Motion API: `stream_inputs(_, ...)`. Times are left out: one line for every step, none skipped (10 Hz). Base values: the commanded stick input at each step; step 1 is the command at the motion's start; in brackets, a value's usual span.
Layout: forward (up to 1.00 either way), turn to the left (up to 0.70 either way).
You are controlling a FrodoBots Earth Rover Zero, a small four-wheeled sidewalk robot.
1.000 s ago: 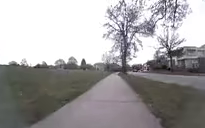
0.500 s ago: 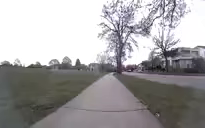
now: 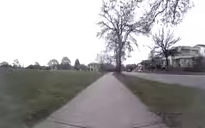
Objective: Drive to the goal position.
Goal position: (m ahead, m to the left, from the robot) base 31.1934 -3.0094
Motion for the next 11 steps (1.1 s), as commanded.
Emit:
stream_inputs(1.0,0.0)
stream_inputs(1.0,0.0)
stream_inputs(1.0,0.0)
stream_inputs(1.0,0.0)
stream_inputs(1.0,0.0)
stream_inputs(1.0,0.0)
stream_inputs(1.0,0.0)
stream_inputs(1.0,0.0)
stream_inputs(1.0,0.0)
stream_inputs(1.0,0.0)
stream_inputs(1.0,0.0)
